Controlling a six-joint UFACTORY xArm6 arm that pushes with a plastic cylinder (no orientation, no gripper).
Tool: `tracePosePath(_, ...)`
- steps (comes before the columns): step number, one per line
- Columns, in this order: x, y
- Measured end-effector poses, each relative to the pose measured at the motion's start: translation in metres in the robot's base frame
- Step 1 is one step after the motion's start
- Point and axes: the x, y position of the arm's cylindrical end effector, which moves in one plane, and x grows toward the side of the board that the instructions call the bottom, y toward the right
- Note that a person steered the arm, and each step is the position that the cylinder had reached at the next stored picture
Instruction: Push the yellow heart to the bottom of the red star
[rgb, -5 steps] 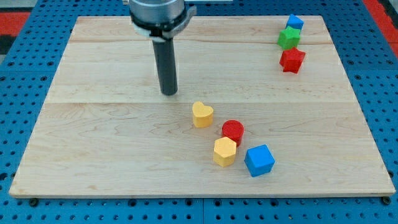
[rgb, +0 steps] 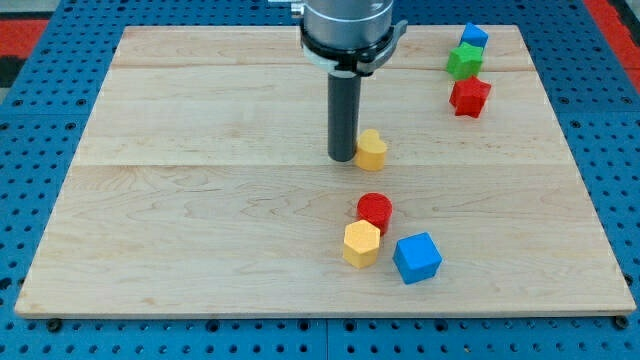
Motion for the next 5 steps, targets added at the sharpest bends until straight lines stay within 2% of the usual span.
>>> tracePosePath(1, 0.003, 0.058)
tracePosePath(4, -0.009, 0.137)
tracePosePath(5, -0.011, 0.078)
